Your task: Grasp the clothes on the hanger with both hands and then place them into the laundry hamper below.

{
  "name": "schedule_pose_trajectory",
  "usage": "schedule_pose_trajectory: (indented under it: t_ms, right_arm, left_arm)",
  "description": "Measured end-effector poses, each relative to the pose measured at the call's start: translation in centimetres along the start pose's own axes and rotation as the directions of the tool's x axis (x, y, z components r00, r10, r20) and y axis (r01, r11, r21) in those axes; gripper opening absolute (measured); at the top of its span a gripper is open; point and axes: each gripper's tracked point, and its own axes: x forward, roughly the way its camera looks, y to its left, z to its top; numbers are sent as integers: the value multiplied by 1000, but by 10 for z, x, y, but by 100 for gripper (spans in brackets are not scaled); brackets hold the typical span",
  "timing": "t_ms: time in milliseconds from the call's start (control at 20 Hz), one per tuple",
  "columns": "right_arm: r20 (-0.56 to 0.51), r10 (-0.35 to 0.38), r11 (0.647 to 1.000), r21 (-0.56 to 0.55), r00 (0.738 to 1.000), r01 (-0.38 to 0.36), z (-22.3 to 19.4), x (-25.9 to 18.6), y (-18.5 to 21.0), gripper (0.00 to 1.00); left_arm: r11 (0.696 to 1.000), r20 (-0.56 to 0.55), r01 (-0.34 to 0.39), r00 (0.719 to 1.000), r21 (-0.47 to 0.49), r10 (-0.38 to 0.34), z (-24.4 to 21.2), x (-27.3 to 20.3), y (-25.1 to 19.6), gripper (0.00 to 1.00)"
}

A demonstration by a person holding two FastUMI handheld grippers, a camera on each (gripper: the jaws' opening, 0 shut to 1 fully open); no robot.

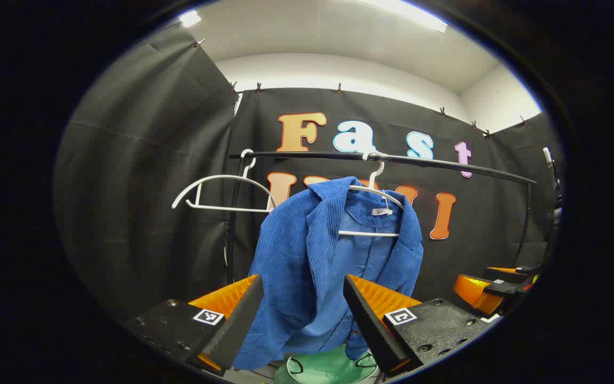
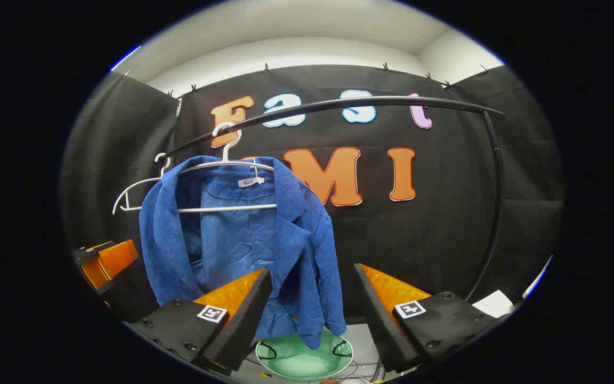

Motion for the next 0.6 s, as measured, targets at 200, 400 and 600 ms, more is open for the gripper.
schedule_pose_trajectory:
  t_ms: [200,400,600]
  right_arm:
    - [36,1,1000,-25,999,0,8,-4,-7,93]
    - [45,12,999,-30,999,-11,8,-2,-10,93]
    - [46,37,998,-47,998,-34,7,4,-11,93]
  left_arm:
    - [1000,12,28,1000,-8,-28,1,-4,-16,95]
    - [999,22,32,999,-3,-32,1,-2,-24,92]
    - [1000,19,21,1000,-10,-20,-4,-1,-23,95]
